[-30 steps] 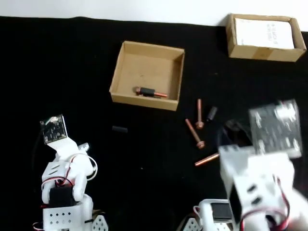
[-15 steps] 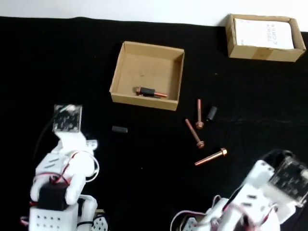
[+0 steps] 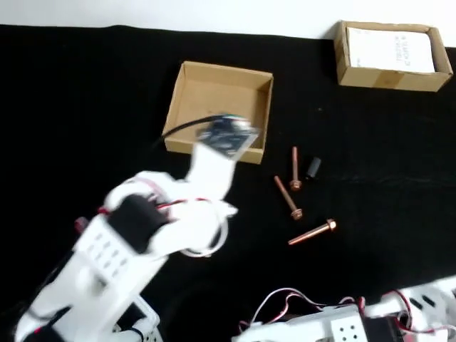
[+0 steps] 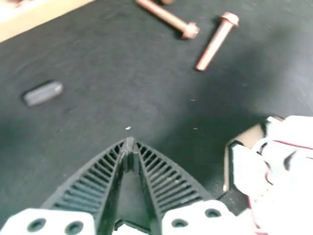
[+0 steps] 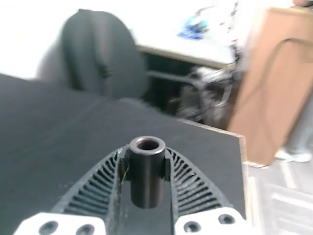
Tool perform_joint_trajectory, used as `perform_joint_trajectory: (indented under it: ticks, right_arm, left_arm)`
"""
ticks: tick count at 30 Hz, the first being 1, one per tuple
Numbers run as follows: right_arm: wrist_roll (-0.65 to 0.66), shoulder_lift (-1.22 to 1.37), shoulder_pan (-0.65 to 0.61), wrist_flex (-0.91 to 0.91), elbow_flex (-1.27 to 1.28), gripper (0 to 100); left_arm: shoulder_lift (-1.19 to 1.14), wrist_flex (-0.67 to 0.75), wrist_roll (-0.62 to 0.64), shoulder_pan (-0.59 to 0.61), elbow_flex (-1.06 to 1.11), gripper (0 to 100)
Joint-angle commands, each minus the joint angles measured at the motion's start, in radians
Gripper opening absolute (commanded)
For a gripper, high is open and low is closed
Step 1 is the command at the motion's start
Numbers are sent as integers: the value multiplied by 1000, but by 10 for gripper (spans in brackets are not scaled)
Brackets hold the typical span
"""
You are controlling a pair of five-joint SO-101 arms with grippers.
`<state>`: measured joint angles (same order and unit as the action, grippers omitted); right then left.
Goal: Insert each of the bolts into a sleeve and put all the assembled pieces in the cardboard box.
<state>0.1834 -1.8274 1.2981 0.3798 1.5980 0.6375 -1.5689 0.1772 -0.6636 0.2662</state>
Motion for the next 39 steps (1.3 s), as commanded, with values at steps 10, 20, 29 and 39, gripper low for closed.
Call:
perform_joint_trajectory:
  ticks: [10,20,29,39]
  right_arm:
    - [2,-7,321,-473,209,8]
    - [3,-7,338,-475,160,8]
    - [5,-7,334,-475,162,8]
    - [5,-7,332,-475,170,8]
  left_arm:
    - [-636,103,-97,-200,-338,14]
    - [-1082,135,-98,-213,-711,14]
    - [-1334,126,-98,-220,-1001,155]
    - [-1369,130,-98,-294,-1018,159]
